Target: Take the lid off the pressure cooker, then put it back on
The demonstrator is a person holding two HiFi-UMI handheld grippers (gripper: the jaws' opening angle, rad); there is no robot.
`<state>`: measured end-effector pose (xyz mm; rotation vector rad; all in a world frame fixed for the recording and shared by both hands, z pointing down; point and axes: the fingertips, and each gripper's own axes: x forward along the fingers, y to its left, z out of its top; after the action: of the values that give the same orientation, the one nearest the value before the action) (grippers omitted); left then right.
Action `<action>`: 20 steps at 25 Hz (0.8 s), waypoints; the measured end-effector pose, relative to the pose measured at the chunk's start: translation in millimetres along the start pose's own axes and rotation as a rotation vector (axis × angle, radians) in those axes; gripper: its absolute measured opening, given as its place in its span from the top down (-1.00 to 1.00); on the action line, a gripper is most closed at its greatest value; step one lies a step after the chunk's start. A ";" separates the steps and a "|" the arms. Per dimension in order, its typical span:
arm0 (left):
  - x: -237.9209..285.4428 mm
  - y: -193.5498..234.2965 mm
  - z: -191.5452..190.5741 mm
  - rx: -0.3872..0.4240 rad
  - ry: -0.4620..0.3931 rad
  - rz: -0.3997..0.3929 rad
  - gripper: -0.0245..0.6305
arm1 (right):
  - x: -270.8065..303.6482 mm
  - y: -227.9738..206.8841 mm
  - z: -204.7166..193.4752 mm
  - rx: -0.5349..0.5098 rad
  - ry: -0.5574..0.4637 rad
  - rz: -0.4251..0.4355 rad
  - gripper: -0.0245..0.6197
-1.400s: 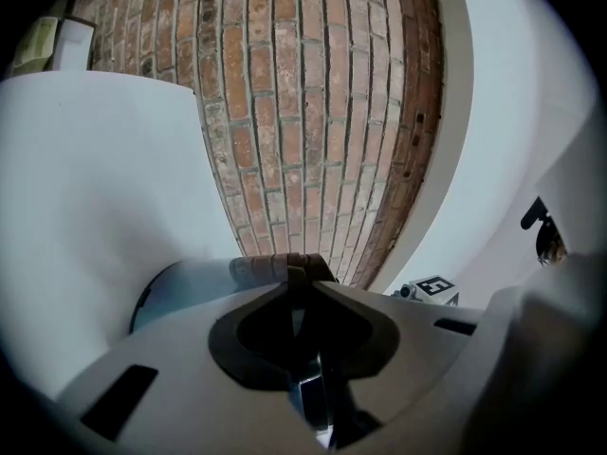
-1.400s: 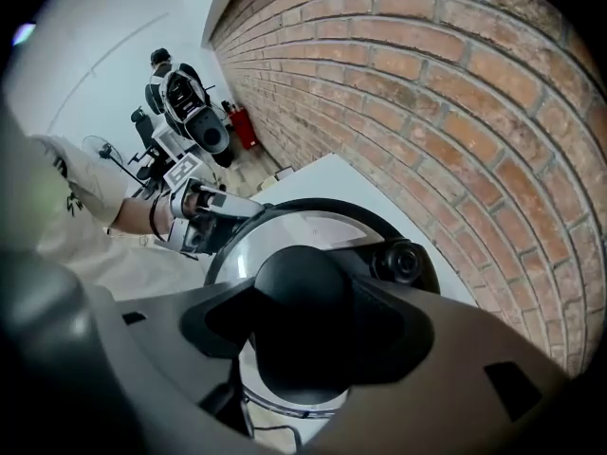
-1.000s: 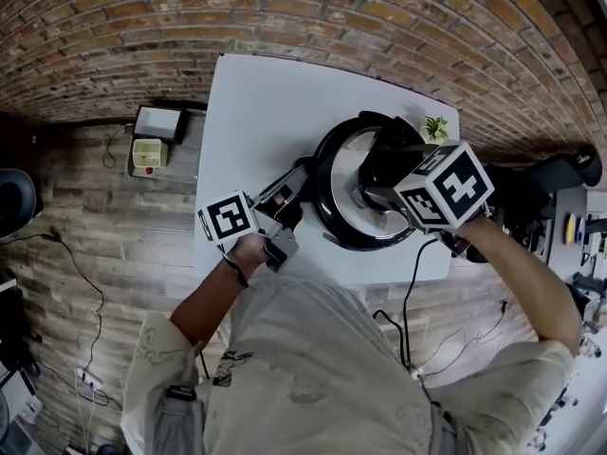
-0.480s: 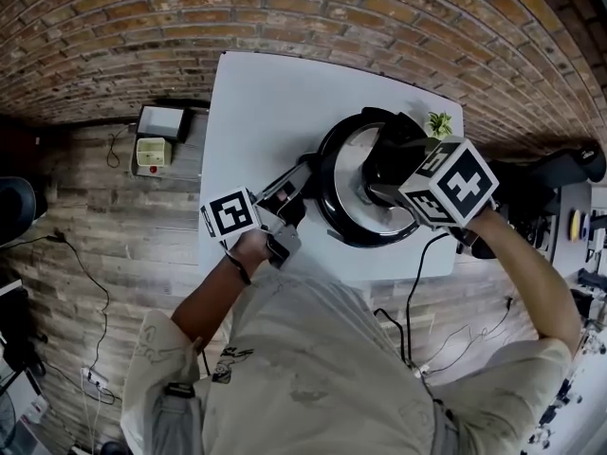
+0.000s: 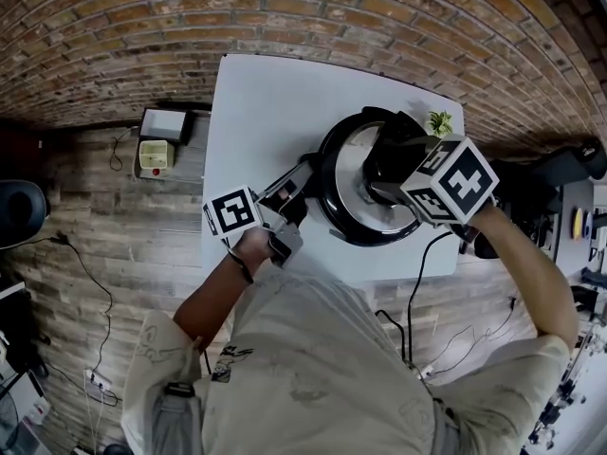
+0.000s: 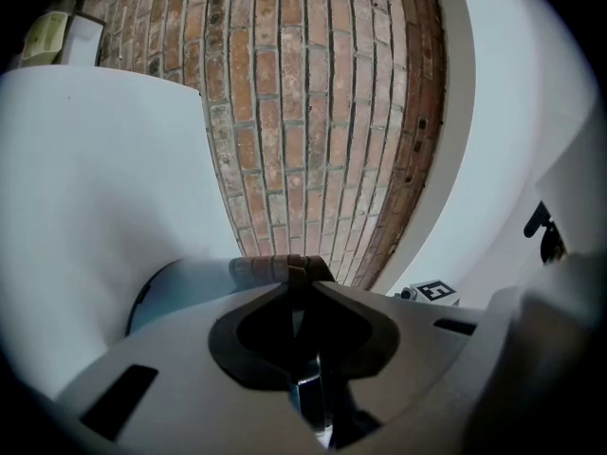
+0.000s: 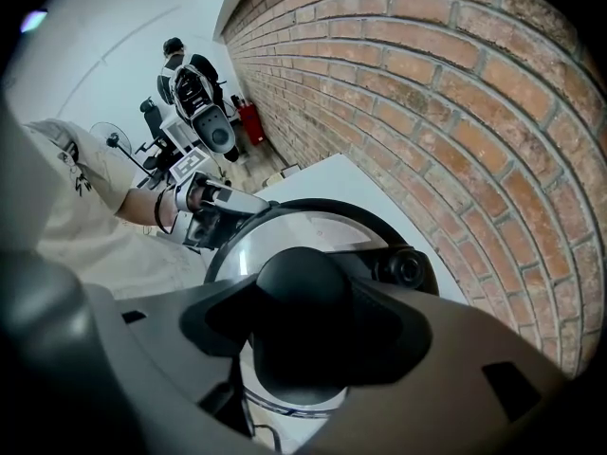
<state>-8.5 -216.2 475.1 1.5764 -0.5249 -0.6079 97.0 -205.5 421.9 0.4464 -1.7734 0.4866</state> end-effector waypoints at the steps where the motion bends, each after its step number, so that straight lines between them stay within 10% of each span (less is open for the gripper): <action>1: 1.2 -0.4 -0.6 0.000 0.001 -0.005 0.71 | -0.3 -0.2 -1.5 -0.001 0.008 -0.001 0.01; 20: -0.9 -0.4 -0.4 0.001 -0.044 -0.008 0.70 | -59.4 2.2 -20.3 0.035 -0.078 -0.055 0.02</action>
<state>-8.9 -215.2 474.8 1.5694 -0.5521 -0.6502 126.7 -189.9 368.8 0.5435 -1.8248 0.4670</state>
